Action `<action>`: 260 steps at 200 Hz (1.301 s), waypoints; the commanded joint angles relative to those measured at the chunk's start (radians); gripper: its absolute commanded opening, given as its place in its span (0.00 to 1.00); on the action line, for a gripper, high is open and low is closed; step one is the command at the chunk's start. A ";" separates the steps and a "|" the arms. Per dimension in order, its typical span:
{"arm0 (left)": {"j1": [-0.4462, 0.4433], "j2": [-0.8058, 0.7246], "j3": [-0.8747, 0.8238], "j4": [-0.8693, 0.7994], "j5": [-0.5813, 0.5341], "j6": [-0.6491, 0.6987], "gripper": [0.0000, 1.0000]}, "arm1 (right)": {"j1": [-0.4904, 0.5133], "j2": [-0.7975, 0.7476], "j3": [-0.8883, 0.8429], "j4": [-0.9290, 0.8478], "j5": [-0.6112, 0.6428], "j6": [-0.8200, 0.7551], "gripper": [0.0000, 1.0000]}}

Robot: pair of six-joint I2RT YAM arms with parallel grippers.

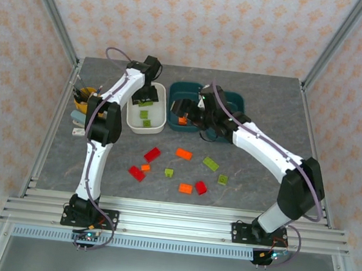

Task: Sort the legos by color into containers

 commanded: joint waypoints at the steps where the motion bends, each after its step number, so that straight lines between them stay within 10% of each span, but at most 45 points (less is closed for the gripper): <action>1: 0.002 0.012 0.062 -0.027 -0.010 0.009 0.64 | -0.005 0.031 0.052 0.033 -0.022 0.024 0.86; 104: -0.022 -0.205 -0.019 -0.009 0.013 -0.032 0.87 | -0.019 -0.064 0.045 -0.282 0.107 -0.157 0.83; 196: -0.285 -0.921 -0.872 0.271 0.114 -0.192 0.89 | 0.088 -0.151 -0.101 -0.756 0.168 -0.352 0.72; 260: -0.532 -1.302 -1.315 0.431 0.250 -0.249 0.89 | 0.215 -0.115 -0.285 -0.725 0.064 -0.300 0.63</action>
